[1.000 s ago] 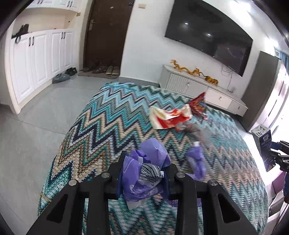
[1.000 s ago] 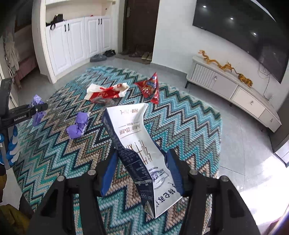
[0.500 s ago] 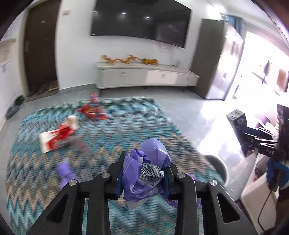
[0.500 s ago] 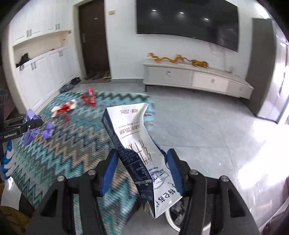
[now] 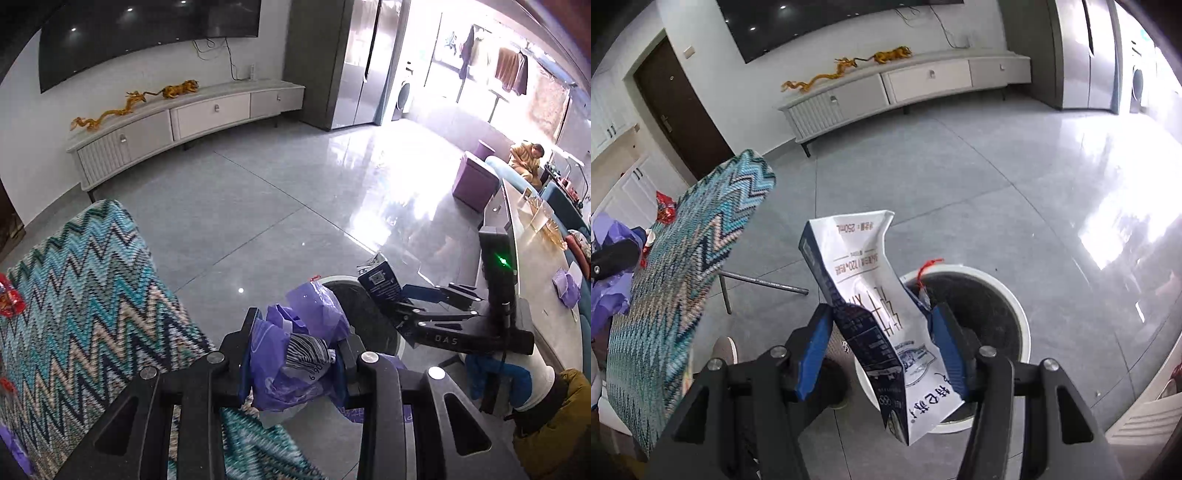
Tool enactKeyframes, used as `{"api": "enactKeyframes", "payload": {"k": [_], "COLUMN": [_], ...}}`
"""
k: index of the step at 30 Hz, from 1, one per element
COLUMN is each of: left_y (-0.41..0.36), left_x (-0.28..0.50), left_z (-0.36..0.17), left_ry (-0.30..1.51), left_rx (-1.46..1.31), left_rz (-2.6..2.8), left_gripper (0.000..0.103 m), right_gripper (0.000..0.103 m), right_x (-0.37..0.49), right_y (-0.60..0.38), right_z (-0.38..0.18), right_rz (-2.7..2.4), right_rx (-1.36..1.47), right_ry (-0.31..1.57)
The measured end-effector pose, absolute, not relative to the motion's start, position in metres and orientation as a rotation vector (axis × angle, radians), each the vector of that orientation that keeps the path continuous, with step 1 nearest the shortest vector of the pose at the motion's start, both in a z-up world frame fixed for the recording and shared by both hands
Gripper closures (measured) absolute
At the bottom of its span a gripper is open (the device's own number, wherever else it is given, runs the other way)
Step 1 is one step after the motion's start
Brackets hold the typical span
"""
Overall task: Collect trash
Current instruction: 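Carry the glove and carton to the bin and release them inside, then move both open tools back to the rug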
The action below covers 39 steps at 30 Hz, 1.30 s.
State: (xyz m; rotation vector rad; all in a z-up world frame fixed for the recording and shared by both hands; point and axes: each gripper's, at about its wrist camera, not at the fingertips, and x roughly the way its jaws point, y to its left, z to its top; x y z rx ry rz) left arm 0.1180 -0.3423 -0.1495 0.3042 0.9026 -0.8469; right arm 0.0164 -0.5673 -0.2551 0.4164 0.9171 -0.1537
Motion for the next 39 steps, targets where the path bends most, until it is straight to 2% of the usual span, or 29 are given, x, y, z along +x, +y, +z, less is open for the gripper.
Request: {"api": "enactKeyframes", "payload": {"k": [8, 11, 13, 20, 23, 24, 25, 37, 39], "left_y": [-0.385, -0.394, -0.401, -0.441, -0.457, -0.461, -0.463, -0.446, -0.432], "left_x": [0.135, 0.141, 0.142, 0.132, 0.126, 0.124, 0.122, 0.104, 0.098], "left_z": [-0.187, -0.197, -0.203, -0.221, -0.228, -0.230, -0.231, -0.199, -0.187], "left_ry": [1.007, 1.043, 1.059, 1.070, 1.070, 1.075, 1.074, 0.986, 0.950], "left_rx": [0.293, 0.275, 0.270, 0.316, 0.341, 0.339, 0.337, 0.325, 0.312], "left_rz": [-0.845, -0.843, -0.843, -0.857, -0.860, -0.863, -0.866, -0.867, -0.870], "left_gripper": [0.071, 0.069, 0.068, 0.065, 0.052, 0.040, 0.037, 0.036, 0.040], "right_gripper": [0.046, 0.032, 0.032, 0.032, 0.032, 0.032, 0.032, 0.032, 0.032], "right_x": [0.029, 0.027, 0.019, -0.027, -0.053, -0.060, -0.067, -0.087, -0.083], "right_y": [-0.597, -0.607, -0.615, -0.647, -0.660, -0.663, -0.666, -0.640, -0.629], "right_z": [-0.322, -0.338, -0.341, -0.329, -0.322, -0.322, -0.320, -0.290, -0.276], "right_rz": [-0.186, -0.226, -0.238, -0.365, -0.421, -0.435, -0.448, -0.429, -0.413], "right_rx": [0.527, 0.542, 0.560, 0.553, 0.575, 0.577, 0.580, 0.543, 0.514], "right_ry": [0.982, 0.998, 0.990, 0.941, 0.911, 0.907, 0.904, 0.860, 0.836]}}
